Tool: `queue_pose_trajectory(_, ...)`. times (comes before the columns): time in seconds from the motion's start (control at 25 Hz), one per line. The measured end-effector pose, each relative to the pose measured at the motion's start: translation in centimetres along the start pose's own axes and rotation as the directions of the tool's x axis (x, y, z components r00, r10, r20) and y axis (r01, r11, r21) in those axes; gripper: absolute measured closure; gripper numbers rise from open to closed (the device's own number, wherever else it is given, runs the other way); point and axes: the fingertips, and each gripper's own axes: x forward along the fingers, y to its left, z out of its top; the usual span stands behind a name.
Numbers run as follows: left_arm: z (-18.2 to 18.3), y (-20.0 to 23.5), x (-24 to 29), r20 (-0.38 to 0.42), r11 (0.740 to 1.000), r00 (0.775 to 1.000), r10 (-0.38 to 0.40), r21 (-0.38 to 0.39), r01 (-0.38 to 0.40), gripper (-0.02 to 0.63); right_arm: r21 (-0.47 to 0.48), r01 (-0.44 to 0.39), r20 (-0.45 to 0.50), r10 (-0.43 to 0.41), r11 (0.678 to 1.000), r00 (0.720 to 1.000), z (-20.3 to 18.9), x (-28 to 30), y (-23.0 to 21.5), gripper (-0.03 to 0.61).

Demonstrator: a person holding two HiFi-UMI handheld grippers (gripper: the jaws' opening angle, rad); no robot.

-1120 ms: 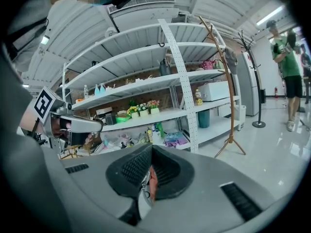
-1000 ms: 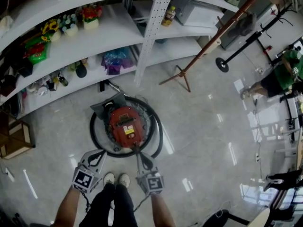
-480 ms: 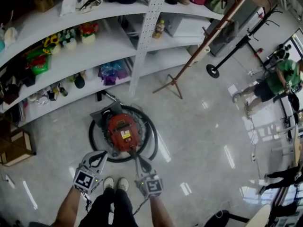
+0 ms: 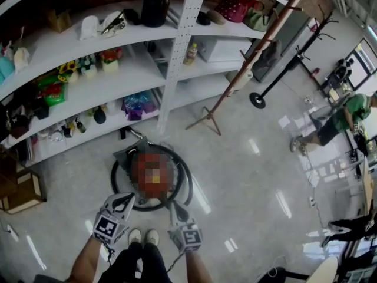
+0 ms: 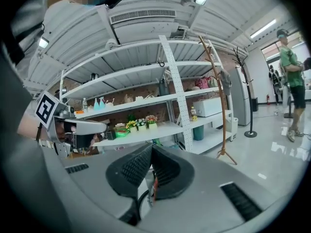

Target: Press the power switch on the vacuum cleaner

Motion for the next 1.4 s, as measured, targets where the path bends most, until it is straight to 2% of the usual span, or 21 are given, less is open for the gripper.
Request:
queue_pose_trajectory(0.6, 6.0, -1.0, -2.7, 0.04, 1.0, 0.999, 0.001, 0.025, -0.002, 0.606, -0.027, -0.006, 0.028, 0.007, 1.0, 1.0, 6.5, -2.5, 2.1, 0.568)
queue_pose_trajectory(0.8, 8.1, -1.2, -3.8, 0.072, 1.0, 0.997, 0.013, -0.017, -0.012, 0.606, -0.038, -0.009, 0.049, 0.011, 0.999, 0.999, 8.7, -3.0, 2.8, 0.568)
queue_pose_trajectory(1.4, 12.3, -0.7, -5.7, 0.123, 0.999, 0.992, 0.027, 0.031, -0.031, 0.606, -0.065, -0.017, 0.102, 0.023, 0.998, 0.995, 12.7, -4.7, 4.7, 0.568)
